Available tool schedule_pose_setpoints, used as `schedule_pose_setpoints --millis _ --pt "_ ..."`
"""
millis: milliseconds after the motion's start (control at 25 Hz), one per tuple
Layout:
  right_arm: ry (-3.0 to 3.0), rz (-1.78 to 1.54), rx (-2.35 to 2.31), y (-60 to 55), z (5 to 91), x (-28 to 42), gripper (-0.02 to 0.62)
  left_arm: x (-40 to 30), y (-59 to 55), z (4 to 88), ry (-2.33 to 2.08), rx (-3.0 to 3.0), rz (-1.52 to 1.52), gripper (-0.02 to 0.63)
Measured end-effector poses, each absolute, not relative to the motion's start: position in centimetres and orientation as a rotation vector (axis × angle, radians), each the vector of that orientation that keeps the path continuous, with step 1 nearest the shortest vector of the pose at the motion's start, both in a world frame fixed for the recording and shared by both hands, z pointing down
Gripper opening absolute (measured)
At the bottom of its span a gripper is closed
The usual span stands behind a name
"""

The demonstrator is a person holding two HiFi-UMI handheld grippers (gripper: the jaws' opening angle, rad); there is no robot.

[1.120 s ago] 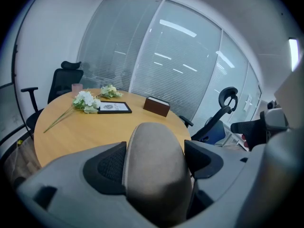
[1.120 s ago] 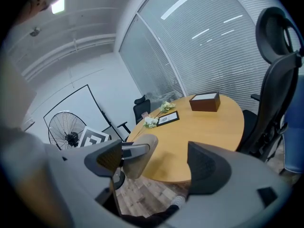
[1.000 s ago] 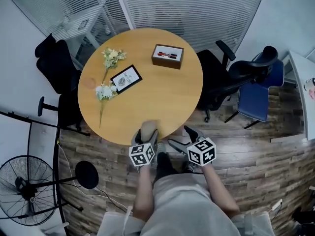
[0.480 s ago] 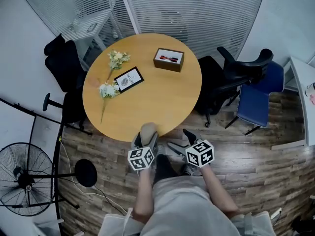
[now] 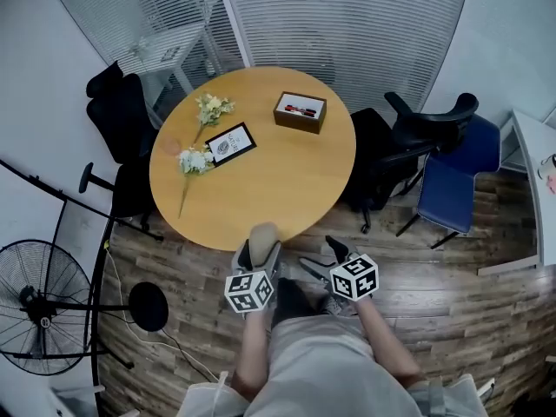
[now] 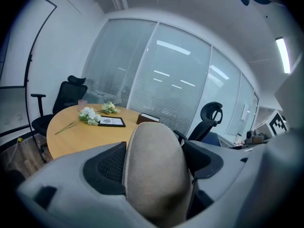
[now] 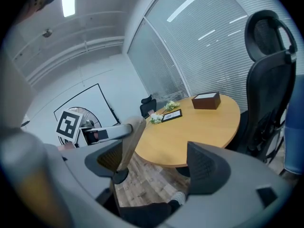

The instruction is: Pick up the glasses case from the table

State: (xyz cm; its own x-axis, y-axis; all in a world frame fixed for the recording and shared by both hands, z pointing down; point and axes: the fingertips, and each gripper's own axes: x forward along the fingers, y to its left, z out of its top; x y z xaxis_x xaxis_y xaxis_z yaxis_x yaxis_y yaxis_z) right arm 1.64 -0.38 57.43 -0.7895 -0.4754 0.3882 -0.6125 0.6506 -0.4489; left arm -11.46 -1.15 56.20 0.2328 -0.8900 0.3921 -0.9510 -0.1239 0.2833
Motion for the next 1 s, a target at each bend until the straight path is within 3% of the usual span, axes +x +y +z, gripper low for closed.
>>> schedule_pose_setpoints --millis 1000 --pt "-2.611 0.841 0.870 0.3 58.5 3.0 0.396 -11.5 0.4 54.7 -1.729 2.075 0.185 0.362"
